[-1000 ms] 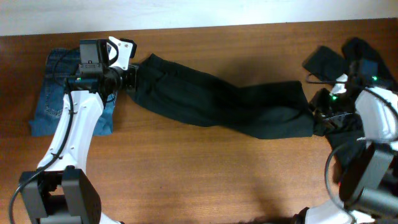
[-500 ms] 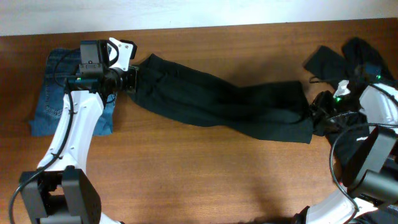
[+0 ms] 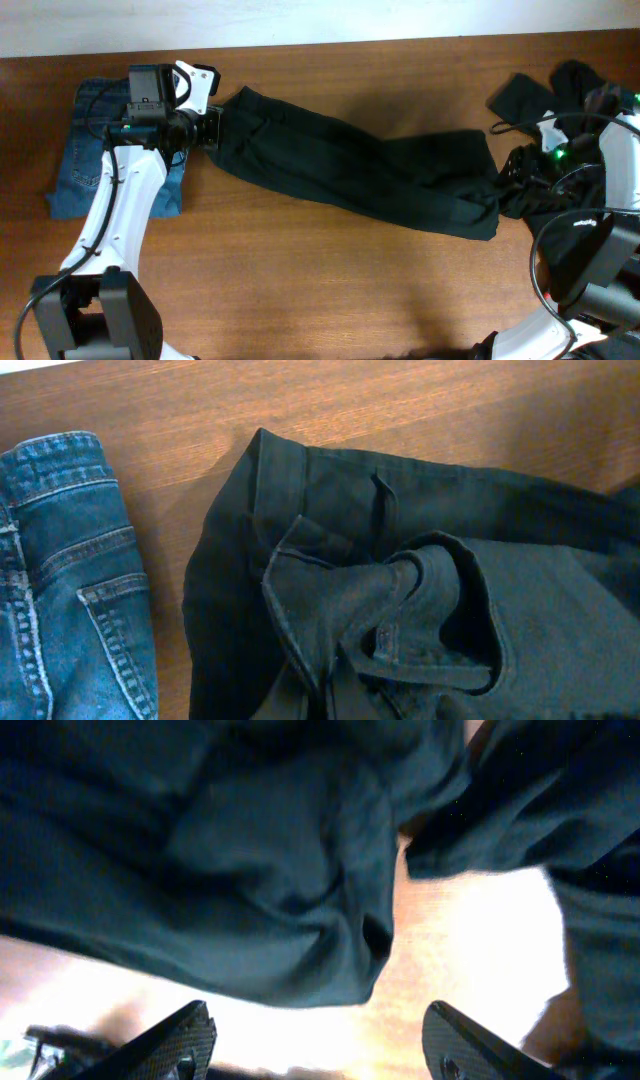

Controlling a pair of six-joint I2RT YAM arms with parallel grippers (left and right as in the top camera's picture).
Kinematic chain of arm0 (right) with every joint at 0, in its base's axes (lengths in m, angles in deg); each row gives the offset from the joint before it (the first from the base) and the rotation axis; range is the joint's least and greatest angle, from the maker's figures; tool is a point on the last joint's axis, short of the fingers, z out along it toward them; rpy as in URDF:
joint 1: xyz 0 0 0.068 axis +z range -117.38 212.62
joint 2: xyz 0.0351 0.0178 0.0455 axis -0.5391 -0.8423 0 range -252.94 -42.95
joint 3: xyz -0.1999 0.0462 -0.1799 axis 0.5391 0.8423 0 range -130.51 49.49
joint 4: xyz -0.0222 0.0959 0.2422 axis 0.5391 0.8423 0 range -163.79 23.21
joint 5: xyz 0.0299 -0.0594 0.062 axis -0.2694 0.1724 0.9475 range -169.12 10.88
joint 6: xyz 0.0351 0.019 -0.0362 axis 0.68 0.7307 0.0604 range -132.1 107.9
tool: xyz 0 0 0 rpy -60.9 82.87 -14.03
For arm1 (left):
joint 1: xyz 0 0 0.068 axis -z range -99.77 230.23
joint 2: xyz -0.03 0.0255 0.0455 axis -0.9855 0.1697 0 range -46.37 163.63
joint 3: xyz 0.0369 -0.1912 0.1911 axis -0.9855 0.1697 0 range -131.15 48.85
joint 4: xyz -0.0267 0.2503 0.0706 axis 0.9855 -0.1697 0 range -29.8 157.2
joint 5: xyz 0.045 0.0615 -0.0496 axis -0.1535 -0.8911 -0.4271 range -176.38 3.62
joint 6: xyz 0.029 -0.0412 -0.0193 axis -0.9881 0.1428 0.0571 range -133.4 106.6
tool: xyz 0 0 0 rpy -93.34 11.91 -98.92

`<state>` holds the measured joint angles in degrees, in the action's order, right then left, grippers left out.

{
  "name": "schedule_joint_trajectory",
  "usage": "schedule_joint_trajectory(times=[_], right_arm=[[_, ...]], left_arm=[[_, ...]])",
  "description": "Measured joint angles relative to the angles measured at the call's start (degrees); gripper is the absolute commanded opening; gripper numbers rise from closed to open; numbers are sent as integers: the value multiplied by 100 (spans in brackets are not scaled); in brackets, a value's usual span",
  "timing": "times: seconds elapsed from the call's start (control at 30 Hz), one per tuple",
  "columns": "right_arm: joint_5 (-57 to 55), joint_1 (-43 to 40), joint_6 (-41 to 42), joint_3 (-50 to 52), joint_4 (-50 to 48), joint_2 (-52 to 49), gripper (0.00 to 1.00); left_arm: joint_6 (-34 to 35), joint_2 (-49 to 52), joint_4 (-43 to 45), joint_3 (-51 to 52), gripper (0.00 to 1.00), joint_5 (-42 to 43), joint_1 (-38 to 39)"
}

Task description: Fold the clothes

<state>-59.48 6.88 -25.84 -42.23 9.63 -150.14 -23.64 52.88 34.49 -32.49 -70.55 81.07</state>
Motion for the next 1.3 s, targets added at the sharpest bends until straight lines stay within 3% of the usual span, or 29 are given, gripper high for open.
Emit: schedule_joint_trajectory(times=[0.17,0.4,0.43,0.5,0.53,0.8,0.97,1.17,1.3], right_arm=[[0,-2,-149,647,-138,0,71],[2,81,-131,1733,-1196,0,67],[0,114,-125,1816,-1294,0,59],[13,205,-105,1945,-1456,0,18],[22,262,-107,1976,-1482,0,4],[155,680,-31,1869,-841,0,4],[240,702,9,901,-195,-2,4],[278,632,229,-326,-177,0,4],[258,535,468,-560,-551,0,4]], left_arm=[[0,0,0,0,2,0,0],[0,0,-2,0,2,0,0],[0,0,-2,0,2,0,0],[0,0,-2,0,2,0,0],[0,0,-2,0,2,0,0],[2,0,-2,0,2,-20,-2],[0,0,0,0,2,-22,0],[0,0,131,0,1,-22,0],[4,0,479,0,1,-20,0]])
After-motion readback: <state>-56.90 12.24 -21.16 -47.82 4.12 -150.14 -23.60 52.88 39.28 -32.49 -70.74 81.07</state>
